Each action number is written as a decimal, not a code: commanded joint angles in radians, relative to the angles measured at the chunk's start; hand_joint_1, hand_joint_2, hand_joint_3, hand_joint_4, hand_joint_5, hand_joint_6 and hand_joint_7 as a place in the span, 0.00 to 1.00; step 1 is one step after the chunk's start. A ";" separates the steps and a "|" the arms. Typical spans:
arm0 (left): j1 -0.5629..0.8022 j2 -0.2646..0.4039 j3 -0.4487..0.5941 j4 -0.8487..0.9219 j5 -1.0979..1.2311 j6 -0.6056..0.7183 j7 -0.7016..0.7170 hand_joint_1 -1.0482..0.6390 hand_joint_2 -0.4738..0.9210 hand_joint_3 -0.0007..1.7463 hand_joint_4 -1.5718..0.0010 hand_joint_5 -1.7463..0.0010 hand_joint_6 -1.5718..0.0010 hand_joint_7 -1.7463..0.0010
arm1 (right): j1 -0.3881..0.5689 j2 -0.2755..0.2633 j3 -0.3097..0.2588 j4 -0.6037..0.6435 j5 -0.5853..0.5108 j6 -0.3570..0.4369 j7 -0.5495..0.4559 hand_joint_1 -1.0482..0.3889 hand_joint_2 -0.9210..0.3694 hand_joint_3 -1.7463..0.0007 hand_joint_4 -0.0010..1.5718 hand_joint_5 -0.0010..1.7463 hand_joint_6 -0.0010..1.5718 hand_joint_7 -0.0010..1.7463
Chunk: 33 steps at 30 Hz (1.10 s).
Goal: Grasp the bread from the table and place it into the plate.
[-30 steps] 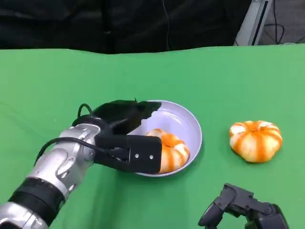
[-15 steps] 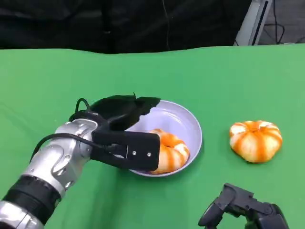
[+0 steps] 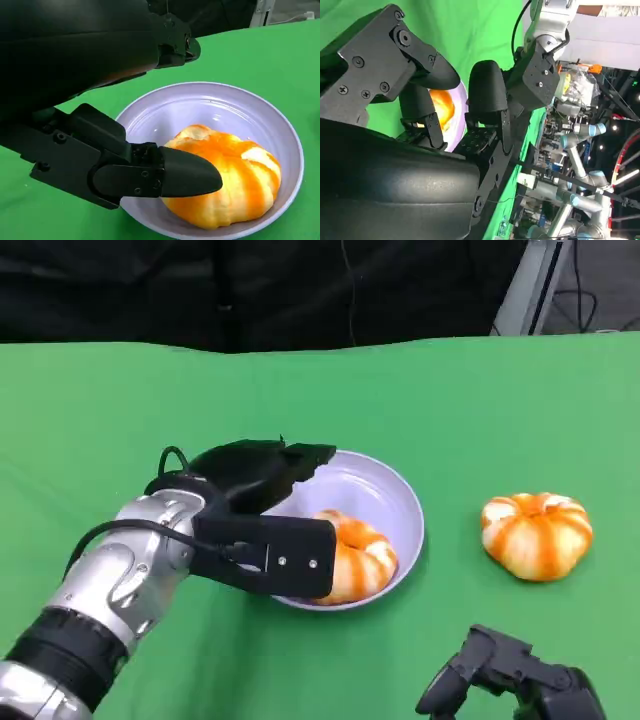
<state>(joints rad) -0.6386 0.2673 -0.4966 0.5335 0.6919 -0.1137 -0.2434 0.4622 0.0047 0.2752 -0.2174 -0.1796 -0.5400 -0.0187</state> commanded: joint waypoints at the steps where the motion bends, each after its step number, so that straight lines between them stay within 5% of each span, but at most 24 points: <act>1: -0.005 0.012 0.002 0.004 -0.005 0.006 -0.007 0.03 1.00 0.28 1.00 1.00 1.00 1.00 | 0.004 -0.006 -0.006 -0.007 0.015 -0.005 -0.002 0.68 0.48 0.22 0.48 0.90 0.52 0.73; 15: 0.003 0.019 -0.008 -0.005 0.020 -0.002 0.024 0.06 1.00 0.26 0.99 0.99 0.98 0.99 | 0.012 -0.005 -0.002 -0.018 0.009 -0.001 -0.002 0.68 0.49 0.21 0.49 0.90 0.52 0.73; 20: 0.096 0.071 0.066 -0.175 -0.031 -0.026 0.038 0.18 1.00 0.20 0.88 0.94 0.89 0.96 | 0.011 -0.001 0.000 -0.021 0.005 0.001 -0.005 0.67 0.49 0.22 0.48 0.90 0.52 0.73; 33: 0.105 0.073 0.069 -0.193 -0.030 -0.018 0.032 0.18 1.00 0.20 0.87 0.93 0.88 0.97 | 0.012 -0.001 0.000 -0.021 0.005 0.001 -0.005 0.67 0.49 0.22 0.48 0.90 0.52 0.73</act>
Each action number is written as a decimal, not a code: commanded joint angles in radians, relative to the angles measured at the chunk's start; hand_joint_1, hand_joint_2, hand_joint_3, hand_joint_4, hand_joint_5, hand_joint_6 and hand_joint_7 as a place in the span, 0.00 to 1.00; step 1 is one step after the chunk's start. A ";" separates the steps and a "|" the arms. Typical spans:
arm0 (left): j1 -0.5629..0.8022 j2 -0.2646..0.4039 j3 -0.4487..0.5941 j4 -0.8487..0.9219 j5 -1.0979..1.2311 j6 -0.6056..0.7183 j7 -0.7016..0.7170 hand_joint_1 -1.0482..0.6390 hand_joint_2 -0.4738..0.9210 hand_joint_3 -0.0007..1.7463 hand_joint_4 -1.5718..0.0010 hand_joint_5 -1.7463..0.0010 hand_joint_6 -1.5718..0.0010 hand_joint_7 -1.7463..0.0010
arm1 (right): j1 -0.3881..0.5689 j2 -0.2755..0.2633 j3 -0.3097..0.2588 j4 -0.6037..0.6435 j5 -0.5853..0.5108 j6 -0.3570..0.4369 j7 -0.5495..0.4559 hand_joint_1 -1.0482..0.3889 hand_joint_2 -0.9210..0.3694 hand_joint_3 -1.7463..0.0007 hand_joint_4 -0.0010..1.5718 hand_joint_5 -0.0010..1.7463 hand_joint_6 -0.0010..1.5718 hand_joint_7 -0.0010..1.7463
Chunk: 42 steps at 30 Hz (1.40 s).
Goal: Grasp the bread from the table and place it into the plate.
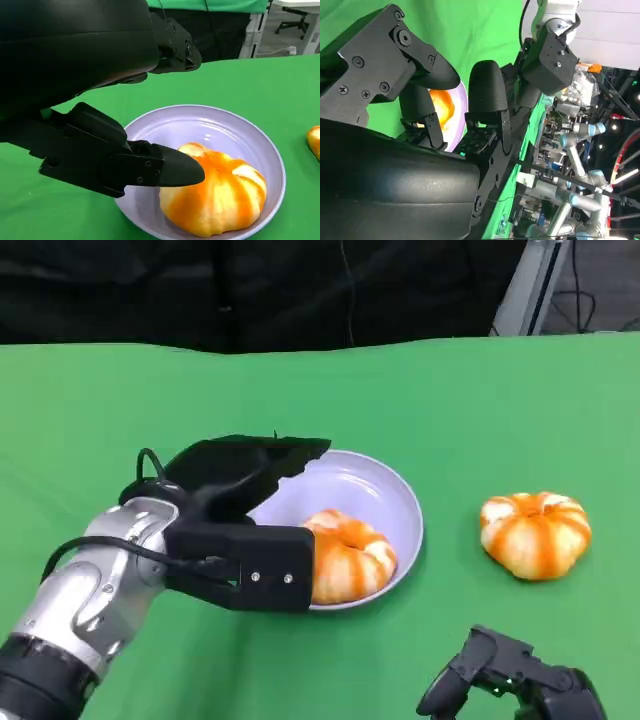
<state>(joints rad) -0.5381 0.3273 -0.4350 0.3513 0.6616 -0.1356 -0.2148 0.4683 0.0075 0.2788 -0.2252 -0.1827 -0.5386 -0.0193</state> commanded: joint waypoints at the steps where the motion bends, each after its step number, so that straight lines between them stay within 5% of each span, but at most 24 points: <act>1: 0.004 0.013 0.007 -0.011 0.000 0.004 0.003 0.18 1.00 0.20 0.87 0.93 0.88 0.97 | 0.005 -0.004 -0.004 -0.013 0.008 0.000 -0.004 0.67 0.49 0.22 0.48 0.90 0.52 0.73; 2: 0.005 0.013 0.007 -0.012 0.000 0.004 0.003 0.18 1.00 0.20 0.87 0.93 0.88 0.97 | 0.005 -0.004 -0.004 -0.013 0.008 0.000 -0.004 0.67 0.49 0.22 0.48 0.90 0.52 0.73; 3: 0.154 0.010 0.131 -0.140 -0.171 -0.072 0.028 0.18 1.00 0.20 0.87 0.93 0.88 0.97 | 0.005 -0.001 -0.002 -0.016 0.007 0.006 -0.005 0.67 0.49 0.22 0.48 0.90 0.52 0.73; 4: 0.267 0.008 0.224 -0.238 -0.300 -0.128 0.045 0.37 0.98 0.16 0.65 0.75 0.65 0.89 | 0.004 0.001 0.000 -0.018 0.007 0.012 -0.005 0.68 0.49 0.22 0.48 0.90 0.52 0.73; 6: 0.497 -0.031 0.368 -0.419 -0.519 -0.199 0.072 0.46 1.00 0.11 0.57 0.59 0.52 0.88 | 0.003 0.003 0.002 -0.021 0.008 0.017 -0.004 0.68 0.49 0.22 0.48 0.91 0.52 0.74; 7: 0.605 -0.064 0.413 -0.496 -0.600 -0.203 0.081 0.59 0.87 0.40 0.50 0.33 0.45 0.60 | 0.004 0.003 0.003 -0.023 0.013 0.021 -0.002 0.68 0.49 0.22 0.48 0.91 0.52 0.74; 8: 0.681 -0.086 0.445 -0.552 -0.658 -0.204 0.086 0.64 0.79 0.56 0.50 0.21 0.49 0.41 | 0.004 0.003 0.003 -0.025 0.016 0.024 -0.001 0.68 0.49 0.21 0.48 0.91 0.52 0.74; 11: 0.790 -0.119 0.482 -0.638 -0.733 -0.183 0.079 0.68 0.73 0.70 0.49 0.07 0.54 0.20 | 0.004 0.001 0.004 -0.029 0.017 0.029 -0.001 0.68 0.49 0.21 0.48 0.91 0.52 0.74; 28: 0.927 -0.200 0.489 -0.619 -0.846 -0.232 0.001 0.67 0.64 0.80 0.48 0.00 0.53 0.06 | -0.002 -0.022 -0.020 -0.019 0.041 0.018 0.014 0.68 0.49 0.21 0.48 0.90 0.52 0.74; 42: 0.941 -0.216 0.493 -0.594 -0.888 -0.245 -0.038 0.63 0.74 0.63 0.49 0.00 0.54 0.08 | -0.003 -0.023 -0.028 -0.011 0.040 0.009 0.019 0.69 0.49 0.23 0.48 0.90 0.52 0.74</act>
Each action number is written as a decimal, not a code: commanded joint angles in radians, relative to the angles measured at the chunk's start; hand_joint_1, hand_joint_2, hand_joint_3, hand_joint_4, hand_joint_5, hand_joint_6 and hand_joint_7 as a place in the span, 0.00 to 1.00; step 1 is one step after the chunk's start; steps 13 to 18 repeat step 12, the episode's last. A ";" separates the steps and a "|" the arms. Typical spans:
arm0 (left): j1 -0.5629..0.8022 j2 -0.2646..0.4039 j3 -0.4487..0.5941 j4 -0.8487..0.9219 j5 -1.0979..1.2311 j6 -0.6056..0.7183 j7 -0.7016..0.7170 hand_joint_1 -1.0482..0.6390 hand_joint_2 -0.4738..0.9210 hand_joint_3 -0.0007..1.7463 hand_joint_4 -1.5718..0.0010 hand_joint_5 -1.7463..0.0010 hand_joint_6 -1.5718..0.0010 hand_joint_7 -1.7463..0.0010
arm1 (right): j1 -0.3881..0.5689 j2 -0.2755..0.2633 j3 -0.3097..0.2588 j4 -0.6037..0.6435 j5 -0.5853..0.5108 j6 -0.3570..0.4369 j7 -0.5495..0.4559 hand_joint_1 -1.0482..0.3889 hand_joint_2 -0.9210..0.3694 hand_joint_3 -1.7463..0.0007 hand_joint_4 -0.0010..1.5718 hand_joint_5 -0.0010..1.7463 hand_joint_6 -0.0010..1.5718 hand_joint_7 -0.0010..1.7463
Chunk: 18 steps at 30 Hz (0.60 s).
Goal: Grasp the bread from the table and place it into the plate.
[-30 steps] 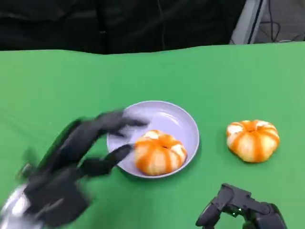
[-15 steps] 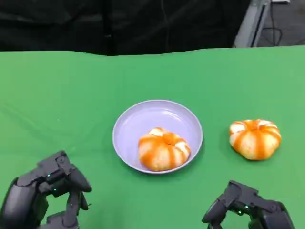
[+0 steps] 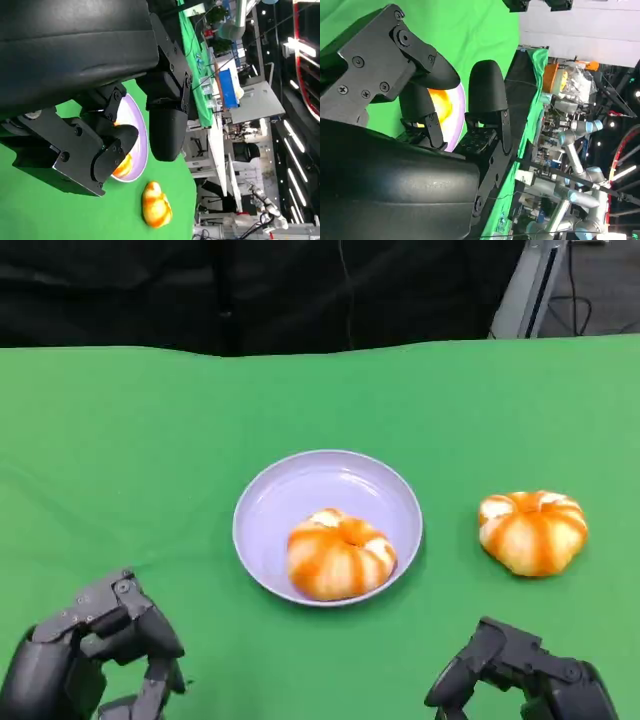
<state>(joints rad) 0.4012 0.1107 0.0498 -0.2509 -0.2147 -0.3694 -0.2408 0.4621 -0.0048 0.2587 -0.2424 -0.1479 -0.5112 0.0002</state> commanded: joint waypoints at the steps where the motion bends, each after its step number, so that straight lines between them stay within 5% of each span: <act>1: 0.001 0.000 0.008 0.009 -0.009 -0.013 -0.012 0.63 0.74 0.63 0.49 0.00 0.54 0.07 | 0.004 -0.011 -0.008 0.005 0.004 -0.018 0.000 0.69 0.49 0.23 0.48 0.90 0.52 0.74; 18: 0.003 -0.005 0.007 0.013 -0.003 -0.019 -0.015 0.64 0.69 0.71 0.48 0.00 0.53 0.08 | 0.012 -0.010 -0.006 0.002 0.015 -0.013 0.006 0.69 0.48 0.22 0.47 0.90 0.51 0.74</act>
